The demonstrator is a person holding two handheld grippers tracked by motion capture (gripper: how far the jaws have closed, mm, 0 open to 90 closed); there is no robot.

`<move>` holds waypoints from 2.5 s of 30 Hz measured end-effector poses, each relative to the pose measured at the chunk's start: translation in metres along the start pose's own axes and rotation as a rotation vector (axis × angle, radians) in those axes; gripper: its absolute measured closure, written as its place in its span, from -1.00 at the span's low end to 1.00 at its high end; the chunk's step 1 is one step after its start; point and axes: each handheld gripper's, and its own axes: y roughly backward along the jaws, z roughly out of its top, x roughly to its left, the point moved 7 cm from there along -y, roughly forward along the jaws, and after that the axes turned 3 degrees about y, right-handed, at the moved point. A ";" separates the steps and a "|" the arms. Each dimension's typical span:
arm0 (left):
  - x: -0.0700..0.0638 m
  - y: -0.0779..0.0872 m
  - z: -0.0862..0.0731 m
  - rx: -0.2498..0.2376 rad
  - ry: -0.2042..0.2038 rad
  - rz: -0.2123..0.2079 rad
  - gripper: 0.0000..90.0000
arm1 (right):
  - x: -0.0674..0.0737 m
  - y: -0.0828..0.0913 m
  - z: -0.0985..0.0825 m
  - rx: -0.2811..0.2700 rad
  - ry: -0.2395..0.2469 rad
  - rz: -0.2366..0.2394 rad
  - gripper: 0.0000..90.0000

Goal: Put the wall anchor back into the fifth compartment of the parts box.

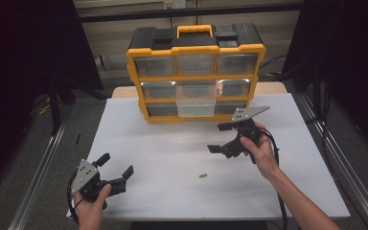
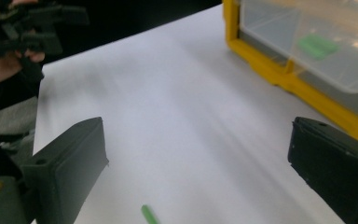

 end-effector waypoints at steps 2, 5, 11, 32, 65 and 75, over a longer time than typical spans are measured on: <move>-0.001 0.000 0.000 -0.004 0.004 -0.004 -0.91 | 0.002 -0.006 -0.008 0.049 0.014 -0.008 -0.92; 0.000 0.000 0.000 -0.004 0.007 -0.002 -0.91 | 0.006 -0.015 -0.022 0.157 0.039 0.000 -0.93; -0.001 0.000 0.000 -0.005 0.009 -0.007 -0.91 | 0.015 -0.028 -0.033 0.223 0.030 0.085 -0.90; -0.002 0.000 0.001 -0.006 0.003 -0.008 -0.90 | 0.036 -0.065 -0.064 0.567 0.134 0.258 -0.38; -0.003 -0.005 0.000 0.010 0.003 -0.016 -0.90 | 0.032 -0.073 -0.072 0.642 0.217 0.179 0.89; -0.002 -0.008 0.000 0.011 -0.010 -0.003 -0.91 | 0.025 -0.067 -0.063 0.517 0.178 0.183 0.90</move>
